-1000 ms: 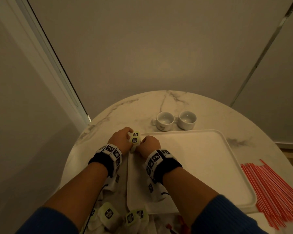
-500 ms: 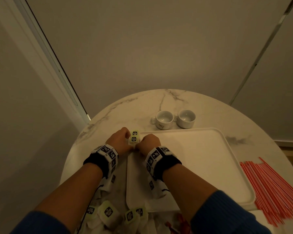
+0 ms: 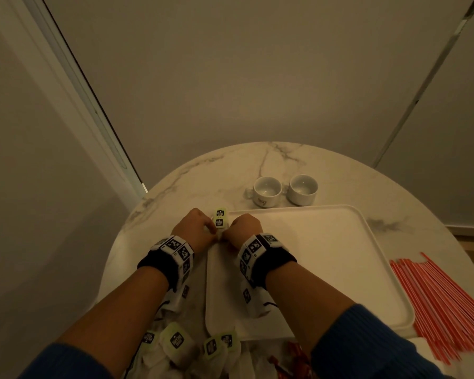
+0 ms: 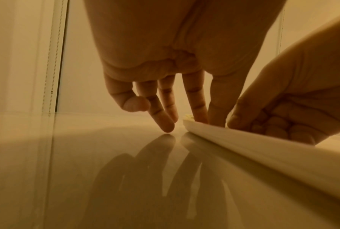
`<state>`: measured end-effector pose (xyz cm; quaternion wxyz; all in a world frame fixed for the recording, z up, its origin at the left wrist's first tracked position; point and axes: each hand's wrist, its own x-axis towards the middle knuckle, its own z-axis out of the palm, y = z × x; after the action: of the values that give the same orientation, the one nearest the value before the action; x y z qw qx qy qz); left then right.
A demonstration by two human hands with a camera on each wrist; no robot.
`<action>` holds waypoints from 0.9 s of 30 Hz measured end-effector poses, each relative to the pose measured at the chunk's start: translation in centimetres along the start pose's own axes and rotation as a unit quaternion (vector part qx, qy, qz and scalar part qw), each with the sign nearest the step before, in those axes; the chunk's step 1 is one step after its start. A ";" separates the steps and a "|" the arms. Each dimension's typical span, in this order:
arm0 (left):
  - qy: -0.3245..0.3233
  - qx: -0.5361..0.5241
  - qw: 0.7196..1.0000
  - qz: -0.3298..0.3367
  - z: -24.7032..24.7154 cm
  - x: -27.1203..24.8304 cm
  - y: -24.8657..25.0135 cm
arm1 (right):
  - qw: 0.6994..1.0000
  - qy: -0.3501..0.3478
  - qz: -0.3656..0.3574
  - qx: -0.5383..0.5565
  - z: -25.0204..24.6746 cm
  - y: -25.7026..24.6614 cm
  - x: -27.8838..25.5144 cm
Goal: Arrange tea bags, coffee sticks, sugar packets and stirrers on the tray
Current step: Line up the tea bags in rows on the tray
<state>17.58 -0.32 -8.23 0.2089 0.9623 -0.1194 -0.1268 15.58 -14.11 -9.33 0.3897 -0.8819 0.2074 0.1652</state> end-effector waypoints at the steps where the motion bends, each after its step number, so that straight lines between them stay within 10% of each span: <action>1: -0.001 0.000 1.000 0.001 0.0 -0.1 0.0 | 1.000 0.000 -0.003 0.000 0.0 0.0 0.0; 11: 0.026 -0.067 0.996 0.044 -4.2 -5.7 2.6 | 0.992 -0.052 -0.116 0.010 -2.8 0.5 -7.2; 19: -0.062 -0.231 0.969 0.064 -6.6 -14.6 3.9 | 0.912 -0.159 -0.197 -0.324 -0.5 1.5 -16.3; 27: -0.074 -0.235 0.968 0.039 -4.2 -17.4 2.8 | 0.913 -0.159 -0.192 -0.322 2.0 3.3 -18.5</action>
<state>1.99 3.69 0.09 0.4243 0.8688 -0.1386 -0.2143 -2.18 -10.22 -4.33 0.1364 -0.9445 -0.0957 0.2832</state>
